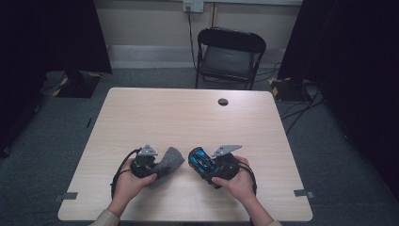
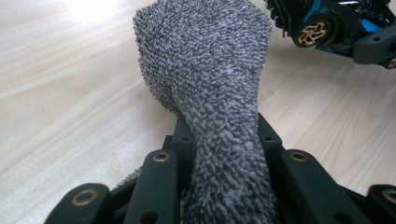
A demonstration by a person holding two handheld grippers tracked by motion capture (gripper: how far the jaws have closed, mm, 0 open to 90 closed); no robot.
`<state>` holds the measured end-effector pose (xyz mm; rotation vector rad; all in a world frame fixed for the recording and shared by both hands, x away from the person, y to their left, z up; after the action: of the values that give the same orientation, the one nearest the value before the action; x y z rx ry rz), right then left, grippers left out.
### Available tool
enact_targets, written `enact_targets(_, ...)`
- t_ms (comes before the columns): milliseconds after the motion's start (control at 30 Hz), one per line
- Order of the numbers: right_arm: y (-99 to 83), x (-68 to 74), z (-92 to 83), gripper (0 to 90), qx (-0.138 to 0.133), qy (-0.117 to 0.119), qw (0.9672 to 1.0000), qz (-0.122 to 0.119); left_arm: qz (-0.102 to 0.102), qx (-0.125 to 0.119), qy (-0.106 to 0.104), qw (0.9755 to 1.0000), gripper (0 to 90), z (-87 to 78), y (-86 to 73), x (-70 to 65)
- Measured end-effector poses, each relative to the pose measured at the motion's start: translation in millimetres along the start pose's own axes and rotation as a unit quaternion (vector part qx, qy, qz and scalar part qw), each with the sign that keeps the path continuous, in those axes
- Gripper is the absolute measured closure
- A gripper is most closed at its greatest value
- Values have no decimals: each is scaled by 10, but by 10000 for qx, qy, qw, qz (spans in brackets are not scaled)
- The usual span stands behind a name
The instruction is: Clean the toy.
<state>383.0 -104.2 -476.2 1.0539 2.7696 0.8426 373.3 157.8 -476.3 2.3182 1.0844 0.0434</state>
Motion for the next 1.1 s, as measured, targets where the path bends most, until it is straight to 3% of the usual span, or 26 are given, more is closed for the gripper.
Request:
enact_targets(267,68,-20,-119,264,-262,113,9995,121,-179,-362,-67,9992,695,-52,158,20)
enact_targets(433,126,-24,-198,264,-441,149,9988,143,-246,-421,-133,9987,696,-37,300,36)
enact_targets(600,165,-13,-220,264,-510,155,9984,162,-150,-529,-277,9981,697,17,417,-56)
enact_targets(767,188,-9,-226,264,-596,161,9979,184,-28,-460,-404,9981,699,86,448,-136)
enact_targets(933,203,-9,-239,264,-708,139,9971,252,-64,-505,-598,9969,700,130,451,-181)
enact_targets(1033,217,-6,-235,264,-798,157,9963,294,44,-440,-683,9967,701,144,452,-224)
enact_targets(1100,230,-2,-238,264,-846,153,9958,322,217,-399,-730,9963,702,160,451,-273)
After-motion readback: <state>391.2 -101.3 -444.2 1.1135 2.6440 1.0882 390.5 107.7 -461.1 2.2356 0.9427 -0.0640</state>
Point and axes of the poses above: each handheld gripper's, and its own axes: z roughly forward along the jaws, y roughly out of its top, x roughly to its left, the point moved 3 cm from there along z, roughly forward along the jaws, and after that the axes turned 13 degrees about x, right-handed, at the moved point
